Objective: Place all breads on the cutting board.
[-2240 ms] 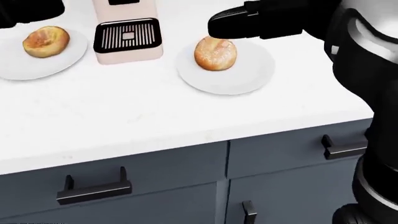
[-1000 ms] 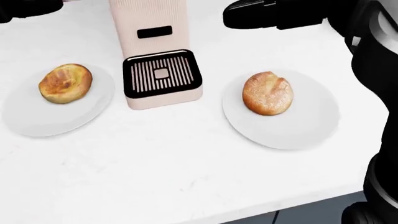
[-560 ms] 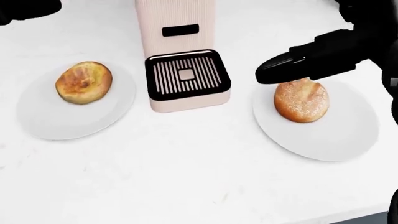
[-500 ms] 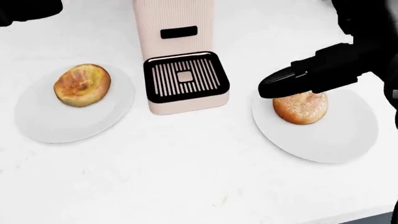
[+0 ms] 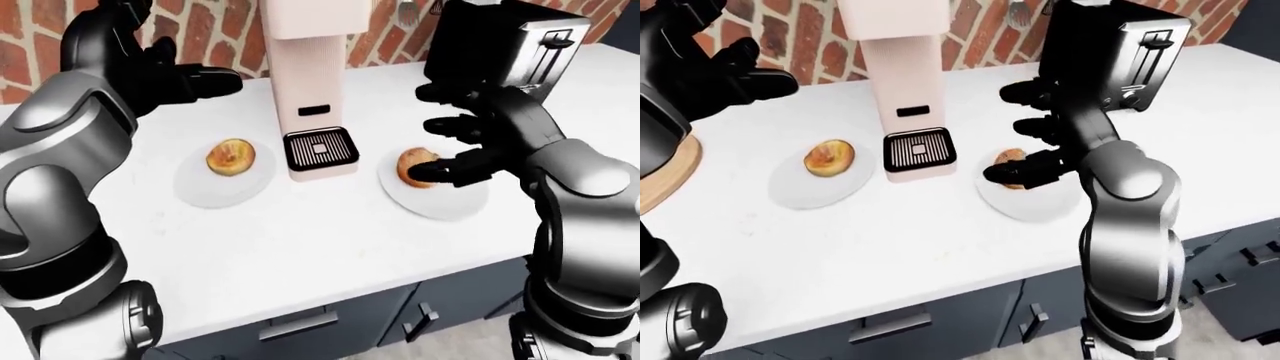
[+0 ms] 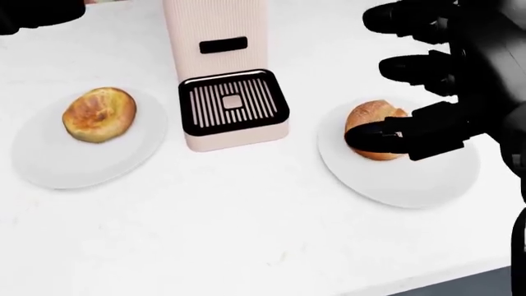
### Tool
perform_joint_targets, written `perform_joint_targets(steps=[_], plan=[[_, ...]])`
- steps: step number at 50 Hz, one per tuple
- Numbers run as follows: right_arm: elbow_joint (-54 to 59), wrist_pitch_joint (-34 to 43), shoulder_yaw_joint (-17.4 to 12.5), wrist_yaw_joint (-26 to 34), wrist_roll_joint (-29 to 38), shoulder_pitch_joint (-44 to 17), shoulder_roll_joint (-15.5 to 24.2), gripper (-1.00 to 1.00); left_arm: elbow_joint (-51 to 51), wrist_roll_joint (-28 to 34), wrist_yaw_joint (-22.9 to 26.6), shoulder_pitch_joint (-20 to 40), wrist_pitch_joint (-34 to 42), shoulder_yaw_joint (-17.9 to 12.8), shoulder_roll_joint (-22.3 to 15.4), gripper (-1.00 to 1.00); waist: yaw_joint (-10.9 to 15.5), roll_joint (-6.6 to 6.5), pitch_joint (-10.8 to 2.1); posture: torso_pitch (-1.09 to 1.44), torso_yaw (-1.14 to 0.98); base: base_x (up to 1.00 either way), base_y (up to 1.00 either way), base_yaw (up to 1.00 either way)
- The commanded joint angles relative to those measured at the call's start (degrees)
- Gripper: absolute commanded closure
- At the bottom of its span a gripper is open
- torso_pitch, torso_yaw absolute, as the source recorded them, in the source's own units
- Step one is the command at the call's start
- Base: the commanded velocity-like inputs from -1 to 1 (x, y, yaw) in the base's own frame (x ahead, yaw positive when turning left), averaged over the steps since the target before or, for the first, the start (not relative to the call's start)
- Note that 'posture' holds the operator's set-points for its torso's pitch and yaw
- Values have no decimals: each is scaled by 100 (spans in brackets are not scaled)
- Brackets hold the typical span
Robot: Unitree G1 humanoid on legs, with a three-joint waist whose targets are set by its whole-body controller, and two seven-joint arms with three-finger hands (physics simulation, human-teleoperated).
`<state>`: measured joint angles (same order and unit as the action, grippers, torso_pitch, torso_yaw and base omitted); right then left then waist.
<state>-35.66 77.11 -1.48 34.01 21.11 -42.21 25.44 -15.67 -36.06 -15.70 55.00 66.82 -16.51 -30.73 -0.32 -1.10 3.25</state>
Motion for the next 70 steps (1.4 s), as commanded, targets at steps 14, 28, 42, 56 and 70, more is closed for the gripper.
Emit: perform_joint_targets(steps=[14, 28, 42, 56, 70], plan=[[249, -896, -146, 381, 973, 151, -518, -37, -174, -13, -16, 111, -177, -90, -70, -100, 9, -31, -168, 0, 0, 0, 0, 0], [762, -1408, -285, 300, 1188, 62, -814, -37, -194, -27, -40, 108, -172, -77, -54, -100, 4, -54, -208, 0, 0, 0, 0, 0], [888, -1524, -295, 243, 1193, 92, -879, -55, -189, -46, -51, 129, -170, -80, -55, -100, -2, -40, -229, 0, 0, 0, 0, 0], [889, -1609, -322, 256, 1230, 236, -854, -61, -212, -78, -93, 138, -135, -92, -37, -100, -13, -38, -226, 0, 0, 0, 0, 0], [1210, -2067, -418, 77, 1195, 416, -849, -52, -214, -100, -86, 67, -212, -98, -65, -100, -19, -40, -214, 0, 0, 0, 0, 0]])
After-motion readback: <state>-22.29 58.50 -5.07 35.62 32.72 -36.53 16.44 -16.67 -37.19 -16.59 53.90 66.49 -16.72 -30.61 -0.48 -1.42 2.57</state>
